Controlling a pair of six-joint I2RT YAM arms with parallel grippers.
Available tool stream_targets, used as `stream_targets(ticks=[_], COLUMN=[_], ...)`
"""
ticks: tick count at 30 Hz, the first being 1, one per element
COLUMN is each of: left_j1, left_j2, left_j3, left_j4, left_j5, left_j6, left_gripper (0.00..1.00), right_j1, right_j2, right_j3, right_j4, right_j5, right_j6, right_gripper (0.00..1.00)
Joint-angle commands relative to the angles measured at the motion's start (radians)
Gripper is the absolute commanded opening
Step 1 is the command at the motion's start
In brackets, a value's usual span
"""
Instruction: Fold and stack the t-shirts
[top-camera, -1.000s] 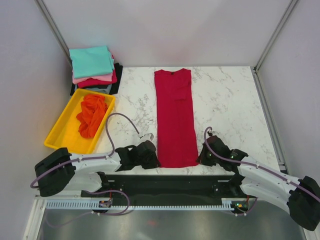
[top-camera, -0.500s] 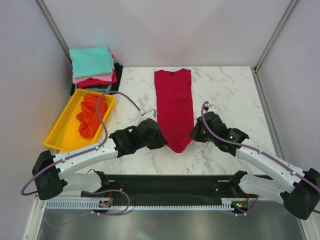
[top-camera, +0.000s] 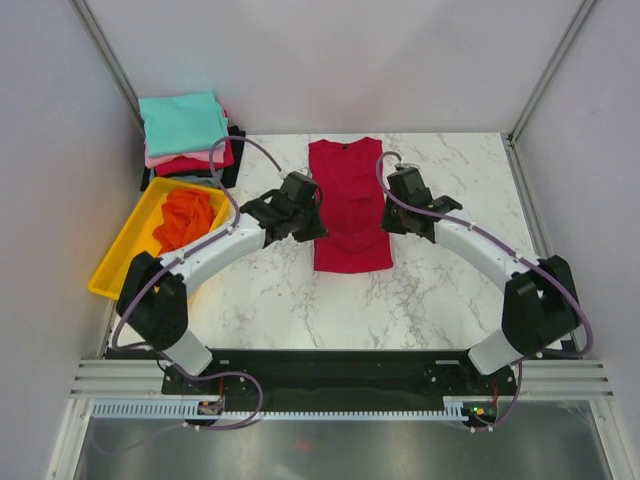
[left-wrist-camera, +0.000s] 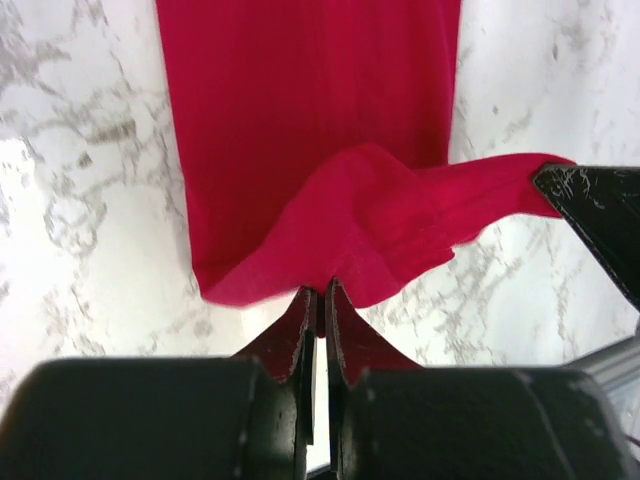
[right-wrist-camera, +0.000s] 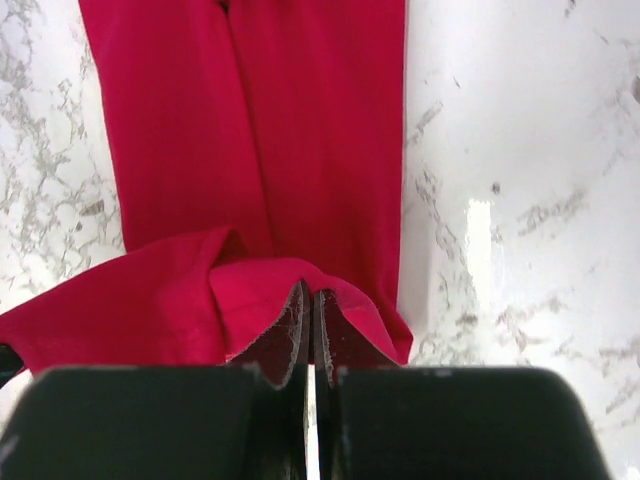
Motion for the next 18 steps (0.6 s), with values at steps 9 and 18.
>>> stream_targets(ticks=[9, 18], left_j1=[0.135, 0.188], left_j2=[0.242, 0.414], left_j3=[0.250, 0.394], left_j4=[0.011, 0.003], left_j5=[0.115, 0.169], left_j6=[0.149, 0.200], left_gripper=[0.02, 0.02], right_j1=[-0.086, -0.120], right_j2=[0.249, 0.408], right_j3=[0.254, 0.344], right_j4=[0.033, 0.034], right_j5=[-0.064, -0.085], right_j6=[-0.089, -0.100], right_gripper=[0.00, 0.00])
